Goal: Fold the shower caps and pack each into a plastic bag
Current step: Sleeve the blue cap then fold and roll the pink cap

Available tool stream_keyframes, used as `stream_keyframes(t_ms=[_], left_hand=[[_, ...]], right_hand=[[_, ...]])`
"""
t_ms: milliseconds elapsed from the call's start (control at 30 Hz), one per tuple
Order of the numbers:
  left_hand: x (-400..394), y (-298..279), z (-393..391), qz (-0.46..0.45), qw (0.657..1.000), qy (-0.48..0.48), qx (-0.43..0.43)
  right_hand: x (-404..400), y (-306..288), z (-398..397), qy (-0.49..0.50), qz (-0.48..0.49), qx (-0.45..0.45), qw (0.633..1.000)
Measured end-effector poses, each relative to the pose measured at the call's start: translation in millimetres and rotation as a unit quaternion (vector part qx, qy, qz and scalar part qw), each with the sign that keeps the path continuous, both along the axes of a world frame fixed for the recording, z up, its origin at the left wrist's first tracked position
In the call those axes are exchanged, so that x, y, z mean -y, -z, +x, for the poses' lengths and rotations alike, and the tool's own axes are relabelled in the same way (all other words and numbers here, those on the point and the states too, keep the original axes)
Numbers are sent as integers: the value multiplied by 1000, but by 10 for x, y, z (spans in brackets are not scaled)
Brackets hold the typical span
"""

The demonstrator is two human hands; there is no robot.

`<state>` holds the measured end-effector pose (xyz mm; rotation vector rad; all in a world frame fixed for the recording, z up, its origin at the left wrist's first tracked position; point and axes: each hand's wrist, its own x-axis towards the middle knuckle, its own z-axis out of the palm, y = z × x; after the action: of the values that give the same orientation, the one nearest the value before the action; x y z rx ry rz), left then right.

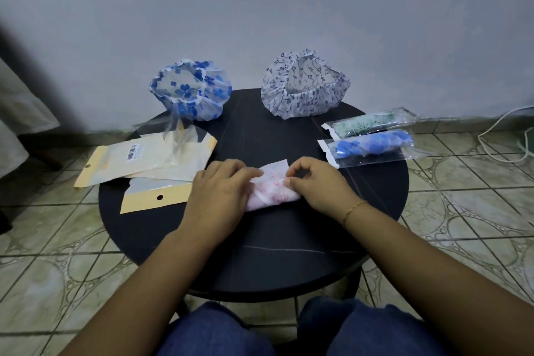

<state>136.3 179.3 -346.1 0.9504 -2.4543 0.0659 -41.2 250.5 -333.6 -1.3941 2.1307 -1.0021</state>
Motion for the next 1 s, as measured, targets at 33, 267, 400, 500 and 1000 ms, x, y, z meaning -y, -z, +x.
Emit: stream_keyframes(t_ms=[33,267,400,500,1000], left_hand=[[0,-7,-16,-1,1000,23,3],[-68,-54,7,34,997,19,61],[-73,-87,15,32,999,-9,40],[-102,-106,-8,8,999,-30,40],[-49,82,-250,96,991,3,97]], right_hand=[[2,-1,-2,-4,5,-16,1000],[-177,-10,-156,-127,61,-84,986],[-207,-20,-158,-121,37,-84,988],[-157,-24,-108,-94,46,-94,990],[0,89,84,57,-76,-295,951]])
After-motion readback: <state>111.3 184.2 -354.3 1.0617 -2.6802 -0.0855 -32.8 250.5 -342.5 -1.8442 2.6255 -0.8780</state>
